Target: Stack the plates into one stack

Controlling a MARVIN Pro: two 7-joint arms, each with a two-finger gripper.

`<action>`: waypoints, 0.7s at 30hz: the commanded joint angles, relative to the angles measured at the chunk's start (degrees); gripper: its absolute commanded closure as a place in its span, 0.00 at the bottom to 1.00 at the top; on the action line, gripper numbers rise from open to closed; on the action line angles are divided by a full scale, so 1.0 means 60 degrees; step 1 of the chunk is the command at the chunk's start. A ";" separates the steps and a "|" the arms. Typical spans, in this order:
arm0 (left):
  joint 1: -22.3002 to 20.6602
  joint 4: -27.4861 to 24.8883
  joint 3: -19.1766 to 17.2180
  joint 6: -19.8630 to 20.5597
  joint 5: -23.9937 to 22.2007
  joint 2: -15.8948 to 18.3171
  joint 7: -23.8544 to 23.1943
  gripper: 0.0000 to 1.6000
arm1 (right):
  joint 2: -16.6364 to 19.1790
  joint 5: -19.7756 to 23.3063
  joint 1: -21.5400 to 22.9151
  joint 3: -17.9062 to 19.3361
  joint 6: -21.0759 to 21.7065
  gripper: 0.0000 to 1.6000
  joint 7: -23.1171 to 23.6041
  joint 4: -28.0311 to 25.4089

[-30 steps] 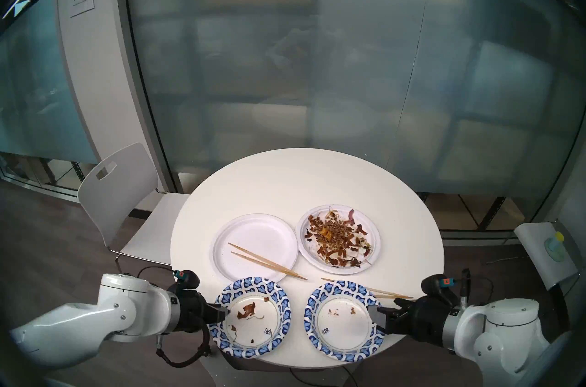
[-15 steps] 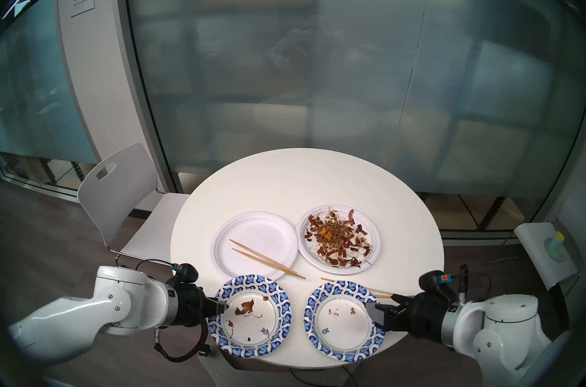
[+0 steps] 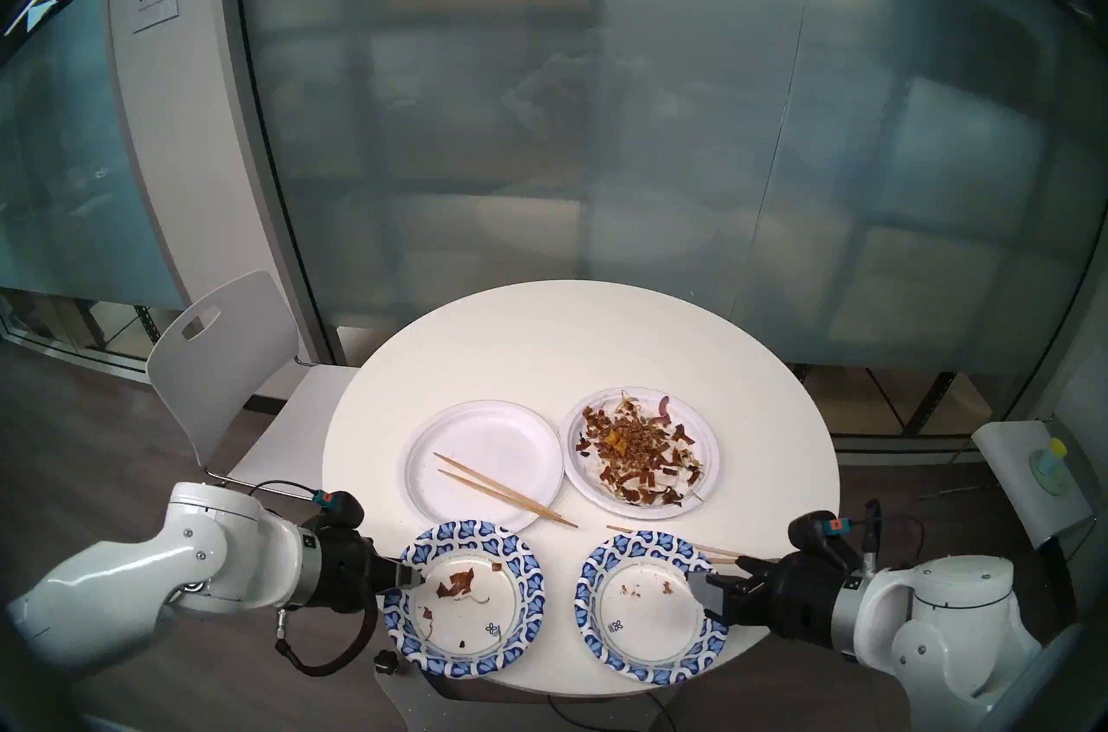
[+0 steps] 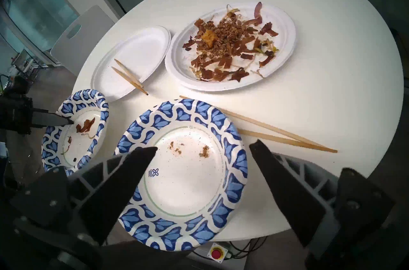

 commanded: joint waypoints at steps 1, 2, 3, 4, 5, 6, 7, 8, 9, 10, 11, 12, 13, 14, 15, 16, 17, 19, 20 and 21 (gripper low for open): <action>-0.0362 -0.0235 -0.0264 0.0044 -0.0606 -0.0166 0.0114 1.00 | 0.0019 0.0049 0.0061 0.0054 0.0013 0.00 0.0037 -0.0054; -0.0380 -0.0317 -0.0259 0.0031 -0.0607 -0.0194 0.0113 1.00 | 0.0017 0.0053 0.0054 0.0075 0.0008 0.00 0.0045 -0.0046; -0.0408 -0.0391 -0.0258 0.0039 -0.0632 -0.0206 0.0148 1.00 | 0.0016 0.0057 0.0047 0.0095 0.0006 0.00 0.0054 -0.0040; -0.0457 -0.0563 -0.0282 0.0034 -0.0721 -0.0233 0.0245 1.00 | 0.0004 0.0065 0.0029 0.0137 0.0002 0.00 0.0062 -0.0039; -0.0486 -0.0640 -0.0320 0.0047 -0.0790 -0.0238 0.0250 1.00 | -0.0012 0.0072 0.0009 0.0171 -0.0003 0.00 0.0068 -0.0052; -0.0486 -0.0640 -0.0320 0.0047 -0.0790 -0.0238 0.0250 1.00 | -0.0012 0.0072 0.0009 0.0171 -0.0003 0.00 0.0068 -0.0052; -0.0517 -0.0701 -0.0352 0.0055 -0.0891 -0.0246 0.0321 1.00 | -0.0035 0.0081 -0.0009 0.0201 -0.0014 0.00 0.0074 -0.0063; -0.0545 -0.0750 -0.0378 0.0060 -0.0937 -0.0251 0.0347 1.00 | -0.0044 0.0088 -0.0041 0.0246 -0.0015 0.00 0.0091 -0.0073; -0.0599 -0.0819 -0.0396 0.0070 -0.0999 -0.0268 0.0428 1.00 | -0.0069 0.0093 -0.0112 0.0321 -0.0029 0.00 0.0120 -0.0070; -0.0628 -0.0852 -0.0404 0.0091 -0.1049 -0.0280 0.0455 1.00 | -0.0080 0.0093 -0.0139 0.0349 -0.0039 0.00 0.0134 -0.0069; -0.0657 -0.0913 -0.0392 0.0115 -0.1076 -0.0292 0.0478 1.00 | -0.0104 0.0095 -0.0166 0.0378 -0.0048 0.00 0.0140 -0.0072; -0.0657 -0.0913 -0.0392 0.0115 -0.1076 -0.0292 0.0478 1.00 | -0.0104 0.0095 -0.0166 0.0378 -0.0048 0.00 0.0140 -0.0072; -0.0695 -0.0953 -0.0363 0.0139 -0.1129 -0.0321 0.0530 1.00 | -0.0118 0.0096 -0.0194 0.0406 -0.0057 0.00 0.0153 -0.0076; -0.0771 -0.1009 -0.0272 0.0222 -0.1113 -0.0349 0.0529 1.00 | -0.0142 0.0094 -0.0228 0.0435 -0.0067 0.00 0.0157 -0.0085; -0.0812 -0.1068 -0.0206 0.0232 -0.1126 -0.0397 0.0596 1.00 | -0.0156 0.0092 -0.0261 0.0461 -0.0078 0.00 0.0173 -0.0092; -0.0887 -0.1125 -0.0091 0.0244 -0.1124 -0.0490 0.0684 1.00 | -0.0200 0.0086 -0.0300 0.0490 -0.0094 0.00 0.0166 -0.0111; -0.0959 -0.1172 0.0009 0.0253 -0.1115 -0.0571 0.0766 1.00 | -0.0229 0.0086 -0.0335 0.0520 -0.0105 0.00 0.0175 -0.0131; -0.1331 -0.1214 0.0436 0.0340 -0.1172 -0.0913 0.1007 1.00 | -0.0333 0.0086 -0.0471 0.0623 -0.0134 0.00 0.0202 -0.0191; -0.1331 -0.1214 0.0436 0.0340 -0.1172 -0.0913 0.1007 1.00 | -0.0333 0.0086 -0.0471 0.0623 -0.0134 0.00 0.0202 -0.0191; -0.1425 -0.1253 0.0548 0.0320 -0.1170 -0.1015 0.1110 1.00 | -0.0372 0.0086 -0.0515 0.0646 -0.0146 0.00 0.0208 -0.0204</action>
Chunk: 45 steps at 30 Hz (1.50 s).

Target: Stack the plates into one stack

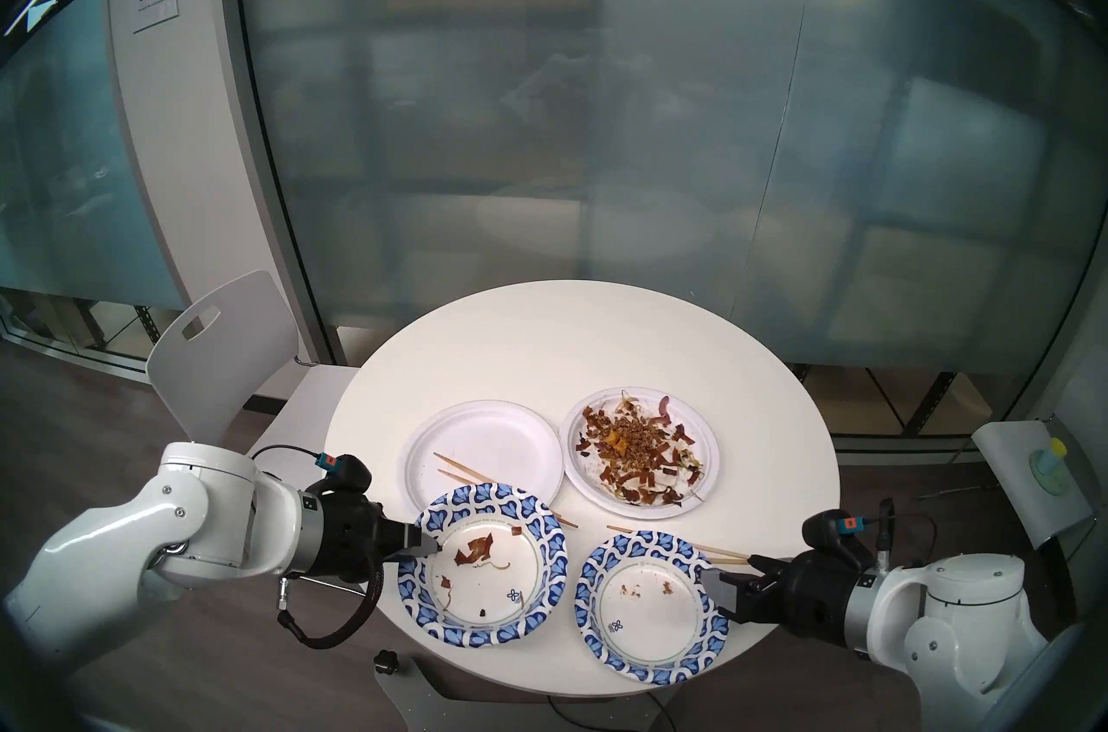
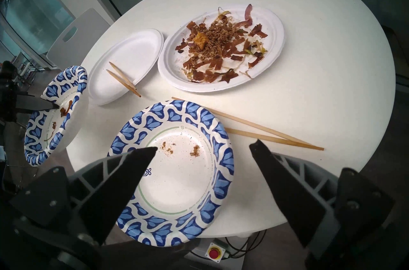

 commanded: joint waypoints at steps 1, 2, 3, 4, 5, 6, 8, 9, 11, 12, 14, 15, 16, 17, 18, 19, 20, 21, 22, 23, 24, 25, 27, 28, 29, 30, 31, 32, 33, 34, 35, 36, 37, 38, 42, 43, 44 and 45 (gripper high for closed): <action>-0.0836 -0.0456 0.0703 0.0101 -0.0034 -0.0733 0.0341 1.00 | -0.0270 0.0012 -0.0325 0.0209 -0.0133 0.00 0.0044 -0.0250; -0.0947 -0.0452 0.0848 0.0117 -0.0033 -0.0848 0.0425 1.00 | -0.0300 0.0005 -0.0380 0.0230 -0.0147 0.00 0.0057 -0.0266; -0.1077 -0.0454 0.1018 0.0151 -0.0041 -0.0988 0.0506 1.00 | -0.0363 0.0008 -0.0447 0.0259 -0.0162 0.00 0.0063 -0.0290; -0.1184 -0.0472 0.1157 0.0155 -0.0018 -0.1101 0.0609 1.00 | -0.0395 -0.0003 -0.0514 0.0283 -0.0185 0.00 0.0081 -0.0307; -0.1279 -0.0492 0.1308 0.0151 0.0060 -0.1225 0.0677 1.00 | -0.0449 0.0000 -0.0577 0.0312 -0.0197 0.00 0.0084 -0.0320; -0.1401 -0.0474 0.1469 0.0144 0.0072 -0.1368 0.0808 1.00 | -0.0505 -0.0012 -0.0671 0.0363 -0.0224 0.00 0.0097 -0.0345; -0.1661 -0.0409 0.1820 0.0114 0.0083 -0.1607 0.0929 1.00 | -0.0580 -0.0010 -0.0785 0.0445 -0.0234 0.00 0.0114 -0.0360; -0.1783 -0.0378 0.1967 0.0115 0.0087 -0.1733 0.1009 1.00 | -0.0616 -0.0013 -0.0844 0.0490 -0.0251 0.00 0.0128 -0.0360; -0.2000 -0.0338 0.2238 0.0119 0.0112 -0.2039 0.1213 1.00 | -0.0702 -0.0008 -0.0965 0.0585 -0.0290 0.00 0.0167 -0.0360; -0.2099 -0.0339 0.2420 0.0034 0.0132 -0.2035 0.1234 1.00 | -0.0744 -0.0009 -0.1021 0.0630 -0.0312 0.00 0.0183 -0.0360; -0.2297 -0.0264 0.2734 0.0060 0.0265 -0.2234 0.1357 1.00 | -0.0814 -0.0008 -0.1114 0.0702 -0.0358 0.00 0.0218 -0.0360; -0.2432 -0.0180 0.2922 0.0051 0.0289 -0.2365 0.1467 1.00 | -0.0850 -0.0013 -0.1171 0.0740 -0.0396 0.00 0.0247 -0.0360; -0.2546 -0.0089 0.3113 0.0029 0.0320 -0.2482 0.1557 1.00 | -0.0883 -0.0015 -0.1228 0.0780 -0.0425 0.00 0.0274 -0.0360; -0.2608 -0.0042 0.3266 -0.0026 0.0392 -0.2537 0.1626 1.00 | -0.0916 -0.0020 -0.1287 0.0820 -0.0466 0.00 0.0307 -0.0360; -0.2731 0.0063 0.3429 -0.0015 0.0439 -0.2728 0.1758 1.00 | -0.0948 -0.0020 -0.1337 0.0865 -0.0489 0.00 0.0331 -0.0360; -0.2732 0.0049 0.3525 -0.0154 0.0473 -0.2653 0.1723 1.00 | -0.0968 -0.0018 -0.1379 0.0903 -0.0508 0.00 0.0356 -0.0360; -0.2921 0.0193 0.3690 -0.0131 0.0473 -0.2893 0.1904 1.00 | -0.1009 -0.0019 -0.1439 0.0963 -0.0542 0.00 0.0386 -0.0360; -0.2977 0.0275 0.3753 -0.0122 0.0487 -0.3066 0.2012 1.00 | -0.1036 -0.0019 -0.1492 0.1014 -0.0574 0.00 0.0424 -0.0360; -0.3070 0.0285 0.3893 -0.0254 0.0458 -0.2976 0.1984 1.00 | -0.1075 -0.0019 -0.1548 0.1069 -0.0598 0.00 0.0447 -0.0360; -0.3177 0.0390 0.3993 -0.0232 0.0464 -0.3127 0.2087 1.00 | -0.1103 -0.0018 -0.1587 0.1110 -0.0612 0.00 0.0461 -0.0360; -0.3253 0.0524 0.4102 -0.0207 0.0532 -0.3311 0.2215 1.00 | -0.1137 -0.0012 -0.1640 0.1171 -0.0632 0.00 0.0494 -0.0360; -0.3396 0.0635 0.4276 -0.0286 0.0539 -0.3361 0.2295 1.00 | -0.1173 -0.0008 -0.1692 0.1225 -0.0666 0.00 0.0532 -0.0360; -0.3542 0.0877 0.4463 -0.0307 0.0582 -0.3629 0.2476 1.00 | -0.1224 -0.0007 -0.1771 0.1309 -0.0707 0.00 0.0582 -0.0360; -0.3624 0.0909 0.4594 -0.0433 0.0606 -0.3546 0.2394 1.00 | -0.1267 0.0002 -0.1797 0.1349 -0.0719 0.00 0.0588 -0.0360; -0.3752 0.1064 0.4684 -0.0395 0.0621 -0.3772 0.2543 1.00 | -0.1290 0.0001 -0.1836 0.1386 -0.0745 0.00 0.0622 -0.0360; -0.3831 0.1139 0.4751 -0.0422 0.0634 -0.3883 0.2598 1.00 | -0.1315 0.0007 -0.1858 0.1411 -0.0761 0.00 0.0643 -0.0360; -0.3872 0.1222 0.4775 -0.0410 0.0649 -0.4044 0.2699 1.00 | -0.1339 0.0005 -0.1891 0.1437 -0.0787 0.00 0.0672 -0.0360; -0.4019 0.1232 0.4919 -0.0496 0.0604 -0.3955 0.2652 1.00 | -0.1362 0.0006 -0.1914 0.1451 -0.0801 0.00 0.0688 -0.0360; -0.4040 0.1311 0.4933 -0.0472 0.0629 -0.4123 0.2772 1.00 | -0.1385 0.0003 -0.1942 0.1468 -0.0831 0.00 0.0718 -0.0360; -0.4084 0.1393 0.4986 -0.0459 0.0695 -0.4254 0.2857 1.00 | -0.1408 0.0003 -0.1960 0.1480 -0.0854 0.00 0.0736 -0.0360; -0.4137 0.1447 0.5052 -0.0486 0.0701 -0.4295 0.2884 1.00 | -0.1419 0.0000 -0.1973 0.1488 -0.0872 0.00 0.0751 -0.0360; -0.4190 0.1546 0.5123 -0.0505 0.0733 -0.4409 0.2955 1.00 | -0.1438 -0.0004 -0.1990 0.1496 -0.0900 0.00 0.0771 -0.0360; -0.4224 0.1614 0.5162 -0.0508 0.0757 -0.4500 0.3021 1.00 | -0.1452 -0.0011 -0.2005 0.1503 -0.0927 0.00 0.0789 -0.0360; -0.4258 0.1693 0.5197 -0.0496 0.0788 -0.4623 0.3115 1.00 | -0.1471 -0.0016 -0.2022 0.1512 -0.0959 0.00 0.0810 -0.0360; -0.4394 0.1867 0.5334 -0.0529 0.0794 -0.4832 0.3244 1.00 | -0.1520 -0.0026 -0.2053 0.1532 -0.1017 0.00 0.0837 -0.0360; -0.4421 0.1904 0.5358 -0.0534 0.0791 -0.4877 0.3275 1.00 | -0.1529 -0.0028 -0.2062 0.1536 -0.1027 0.00 0.0845 -0.0360; -0.4452 0.1957 0.5387 -0.0544 0.0783 -0.4934 0.3309 1.00 | -0.1541 -0.0026 -0.2070 0.1542 -0.1030 0.00 0.0851 -0.0360; -0.4480 0.2004 0.5415 -0.0555 0.0782 -0.4983 0.3345 1.00 | -0.1553 -0.0026 -0.2078 0.1548 -0.1038 0.00 0.0857 -0.0360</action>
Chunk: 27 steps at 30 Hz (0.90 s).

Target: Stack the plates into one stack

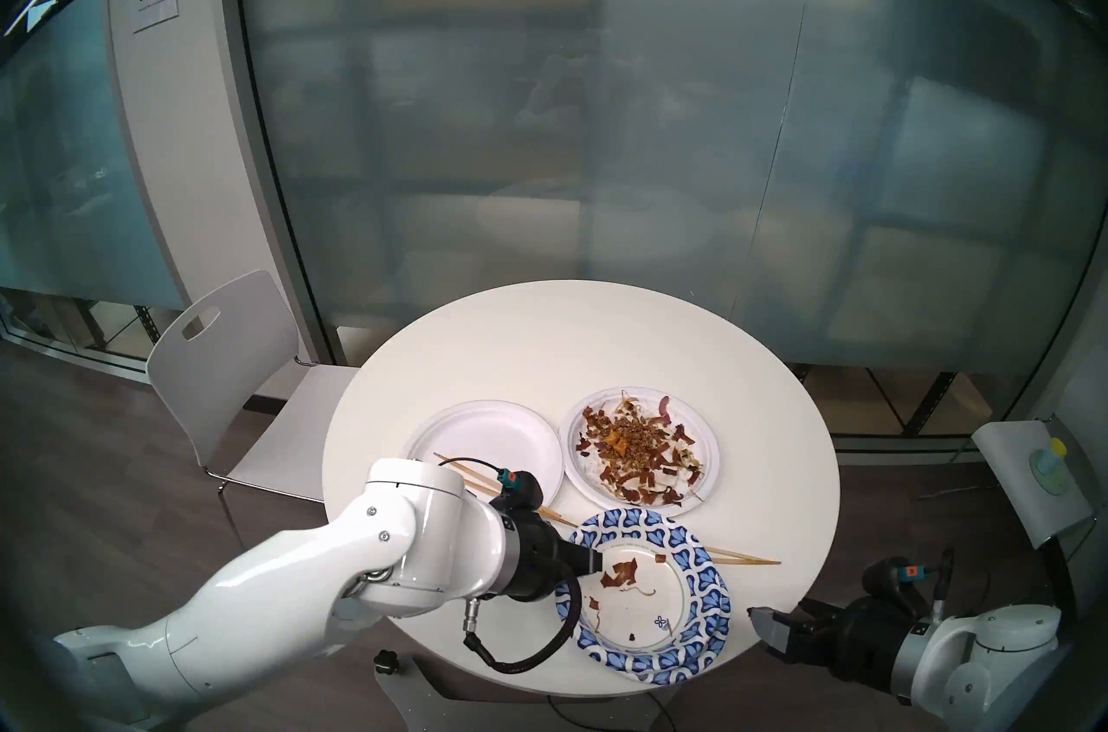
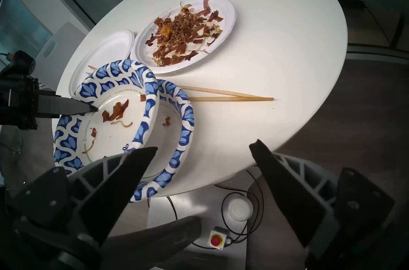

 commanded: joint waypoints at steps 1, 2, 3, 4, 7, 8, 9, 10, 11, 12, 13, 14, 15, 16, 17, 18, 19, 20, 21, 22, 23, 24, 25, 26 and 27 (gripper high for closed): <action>-0.0473 0.0091 0.0110 -0.0043 -0.0061 -0.0784 0.0150 1.00 | -0.0127 -0.0014 -0.0116 0.0056 -0.0159 0.00 0.0066 -0.0166; -0.0491 0.0143 0.0141 -0.0066 -0.0067 -0.0832 0.0192 1.00 | -0.0138 -0.0015 -0.0128 0.0065 -0.0168 0.00 0.0074 -0.0166; -0.0507 0.0201 0.0178 -0.0091 -0.0048 -0.0883 0.0222 1.00 | -0.0155 -0.0013 -0.0143 0.0083 -0.0169 0.00 0.0079 -0.0166; -0.0520 0.0241 0.0206 -0.0099 -0.0036 -0.0913 0.0235 1.00 | -0.0164 -0.0011 -0.0157 0.0101 -0.0171 0.00 0.0086 -0.0166; -0.0554 0.0325 0.0294 -0.0099 -0.0051 -0.0964 0.0293 1.00 | -0.0201 -0.0008 -0.0197 0.0166 -0.0196 0.00 0.0120 -0.0166; -0.0567 0.0380 0.0368 -0.0110 -0.0012 -0.0981 0.0341 1.00 | -0.0215 -0.0007 -0.0215 0.0193 -0.0206 0.00 0.0138 -0.0166; -0.0567 0.0380 0.0368 -0.0110 -0.0012 -0.0981 0.0341 1.00 | -0.0215 -0.0007 -0.0215 0.0193 -0.0206 0.00 0.0138 -0.0166; -0.0570 0.0409 0.0403 -0.0119 0.0017 -0.0986 0.0336 1.00 | -0.0220 -0.0007 -0.0220 0.0200 -0.0210 0.00 0.0147 -0.0166; -0.0572 0.0438 0.0442 -0.0135 0.0054 -0.0991 0.0333 1.00 | -0.0229 -0.0007 -0.0224 0.0206 -0.0216 0.00 0.0154 -0.0166; -0.0571 0.0457 0.0463 -0.0144 0.0075 -0.0995 0.0325 1.00 | -0.0232 -0.0007 -0.0226 0.0210 -0.0220 0.00 0.0159 -0.0166; -0.0577 0.0482 0.0489 -0.0163 0.0079 -0.1003 0.0339 1.00 | -0.0237 -0.0007 -0.0230 0.0215 -0.0225 0.00 0.0169 -0.0166; -0.0583 0.0500 0.0510 -0.0180 0.0089 -0.1006 0.0341 1.00 | -0.0240 -0.0008 -0.0234 0.0219 -0.0232 0.00 0.0178 -0.0166; -0.0589 0.0514 0.0529 -0.0188 0.0097 -0.1008 0.0350 1.00 | -0.0242 -0.0008 -0.0238 0.0225 -0.0232 0.00 0.0184 -0.0166; -0.0593 0.0528 0.0548 -0.0200 0.0111 -0.1005 0.0345 1.00 | -0.0245 -0.0007 -0.0242 0.0231 -0.0232 0.00 0.0191 -0.0166; -0.0605 0.0548 0.0578 -0.0198 0.0135 -0.0999 0.0358 1.00 | -0.0245 -0.0008 -0.0245 0.0238 -0.0228 0.00 0.0192 -0.0166; -0.0608 0.0563 0.0596 -0.0202 0.0154 -0.0990 0.0346 1.00 | -0.0246 -0.0009 -0.0248 0.0244 -0.0227 0.00 0.0198 -0.0166; -0.0610 0.0574 0.0612 -0.0207 0.0176 -0.0973 0.0339 1.00 | -0.0246 -0.0012 -0.0250 0.0250 -0.0236 0.00 0.0208 -0.0166; -0.0612 0.0579 0.0626 -0.0214 0.0197 -0.0958 0.0339 1.00 | -0.0244 -0.0015 -0.0253 0.0254 -0.0240 0.00 0.0217 -0.0166; -0.0609 0.0570 0.0648 -0.0233 0.0255 -0.0932 0.0348 1.00 | -0.0238 -0.0018 -0.0253 0.0257 -0.0246 0.00 0.0229 -0.0166; -0.0606 0.0569 0.0662 -0.0240 0.0294 -0.0907 0.0337 1.00 | -0.0234 -0.0019 -0.0251 0.0259 -0.0249 0.00 0.0235 -0.0166; -0.0611 0.0582 0.0684 -0.0257 0.0356 -0.0882 0.0332 1.00 | -0.0222 -0.0018 -0.0247 0.0262 -0.0248 0.00 0.0250 -0.0166; -0.0611 0.0596 0.0689 -0.0262 0.0373 -0.0866 0.0307 1.00 | -0.0211 -0.0016 -0.0240 0.0264 -0.0244 0.00 0.0259 -0.0166; -0.0614 0.0608 0.0693 -0.0258 0.0382 -0.0852 0.0297 1.00 | -0.0185 -0.0016 -0.0226 0.0259 -0.0236 0.00 0.0269 -0.0166; -0.0617 0.0614 0.0700 -0.0260 0.0398 -0.0840 0.0285 1.00 | -0.0170 -0.0017 -0.0211 0.0252 -0.0232 0.00 0.0272 -0.0166; -0.0621 0.0617 0.0710 -0.0259 0.0413 -0.0830 0.0288 1.00 | -0.0145 -0.0021 -0.0193 0.0244 -0.0227 0.00 0.0279 -0.0166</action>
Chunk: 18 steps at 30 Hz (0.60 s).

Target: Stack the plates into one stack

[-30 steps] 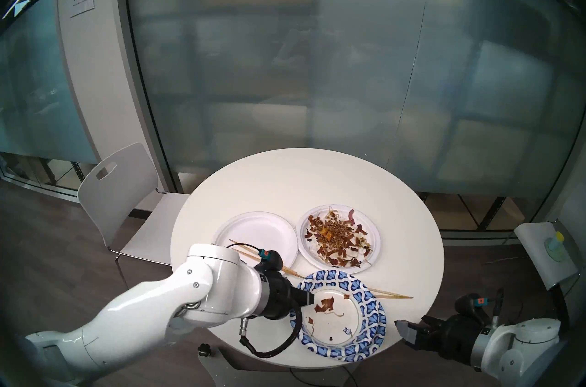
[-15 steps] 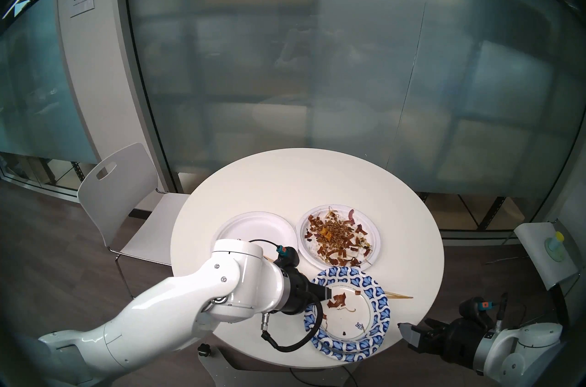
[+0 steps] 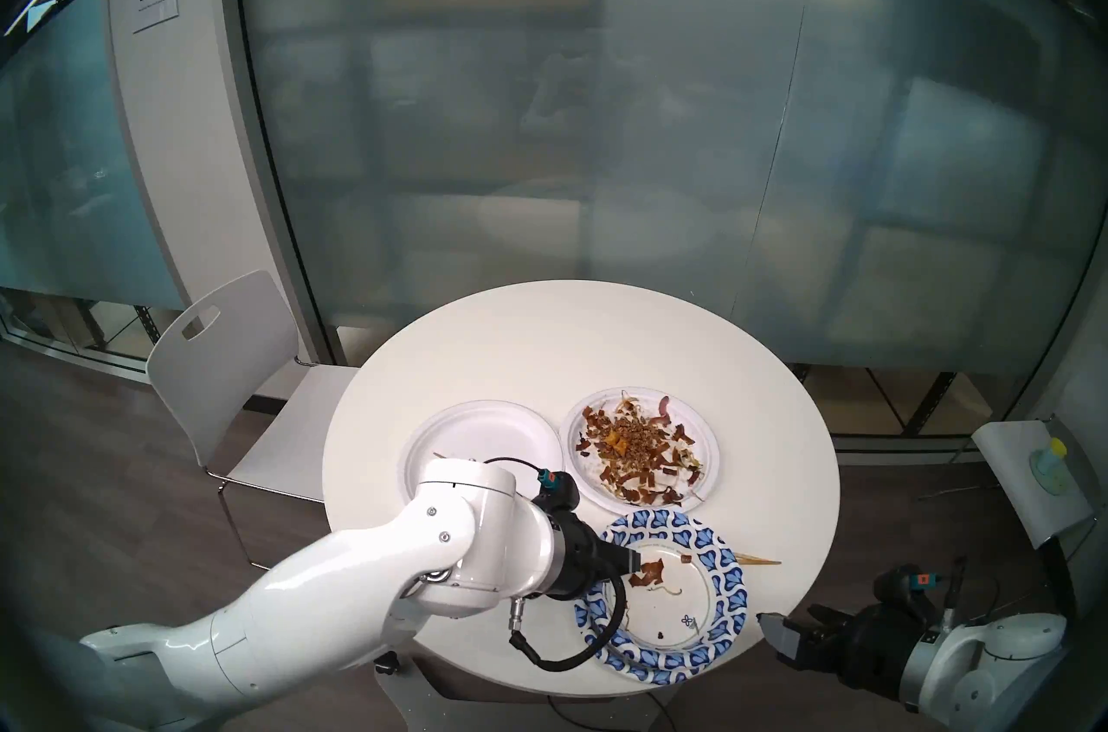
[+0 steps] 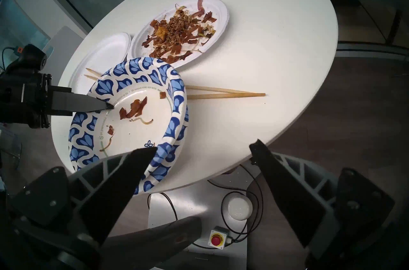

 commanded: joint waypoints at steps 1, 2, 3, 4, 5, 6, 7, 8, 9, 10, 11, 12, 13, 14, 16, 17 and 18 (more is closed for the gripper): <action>-0.0096 -0.0057 -0.0042 -0.0002 0.0101 -0.0012 -0.0098 1.00 | 0.0132 -0.0021 0.0090 -0.0015 -0.0034 0.00 0.0050 -0.0161; -0.0096 -0.0047 -0.0033 0.0000 0.0118 -0.0004 -0.0107 0.96 | 0.0160 -0.0023 0.0109 -0.0018 -0.0019 0.00 0.0053 -0.0161; -0.0094 -0.0040 -0.0029 -0.0001 0.0128 -0.0001 -0.0115 0.88 | 0.0180 -0.0021 0.0125 -0.0020 -0.0008 0.00 0.0054 -0.0161; -0.0097 -0.0031 -0.0024 0.0005 0.0126 -0.0002 -0.0105 0.88 | 0.0211 -0.0016 0.0151 -0.0024 0.0007 0.00 0.0056 -0.0161; -0.0098 -0.0023 -0.0018 0.0010 0.0136 -0.0001 -0.0108 0.85 | 0.0236 -0.0010 0.0179 -0.0027 0.0026 0.00 0.0049 -0.0161; -0.0098 -0.0018 -0.0011 0.0017 0.0145 0.0003 -0.0106 0.81 | 0.0270 0.0004 0.0217 -0.0023 0.0064 0.00 0.0038 -0.0161; -0.0095 -0.0015 -0.0009 0.0023 0.0148 0.0007 -0.0109 0.72 | 0.0288 0.0015 0.0243 -0.0019 0.0091 0.00 0.0028 -0.0161; -0.0085 -0.0020 -0.0003 0.0025 0.0147 0.0016 -0.0096 0.74 | 0.0311 0.0020 0.0258 -0.0016 0.0108 0.00 0.0031 -0.0161; -0.0072 -0.0028 0.0004 0.0025 0.0159 0.0029 -0.0098 0.76 | 0.0324 0.0026 0.0272 -0.0015 0.0121 0.00 0.0030 -0.0161; -0.0061 -0.0032 0.0011 0.0027 0.0163 0.0040 -0.0083 0.75 | 0.0341 0.0030 0.0284 -0.0013 0.0132 0.00 0.0033 -0.0160; -0.0048 -0.0032 0.0020 0.0026 0.0179 0.0056 -0.0092 0.72 | 0.0350 0.0034 0.0293 -0.0013 0.0140 0.00 0.0032 -0.0157; -0.0055 -0.0020 0.0048 0.0061 0.0203 0.0079 -0.0109 0.69 | 0.0356 0.0038 0.0305 -0.0013 0.0142 0.00 0.0032 -0.0154; -0.0048 -0.0014 0.0054 0.0062 0.0215 0.0089 -0.0130 0.68 | 0.0357 0.0041 0.0318 -0.0014 0.0150 0.00 0.0028 -0.0153; -0.0045 -0.0007 0.0058 0.0065 0.0218 0.0095 -0.0144 0.68 | 0.0356 0.0046 0.0333 -0.0015 0.0159 0.00 0.0019 -0.0154; -0.0046 -0.0002 0.0070 0.0074 0.0231 0.0104 -0.0159 0.62 | 0.0346 0.0047 0.0364 -0.0018 0.0179 0.00 0.0003 -0.0155; -0.0052 -0.0006 0.0081 0.0083 0.0251 0.0108 -0.0166 0.57 | 0.0342 0.0047 0.0376 -0.0019 0.0184 0.00 0.0004 -0.0152; -0.0047 -0.0023 0.0086 0.0084 0.0251 0.0110 -0.0150 0.56 | 0.0335 0.0045 0.0388 -0.0020 0.0183 0.00 0.0006 -0.0148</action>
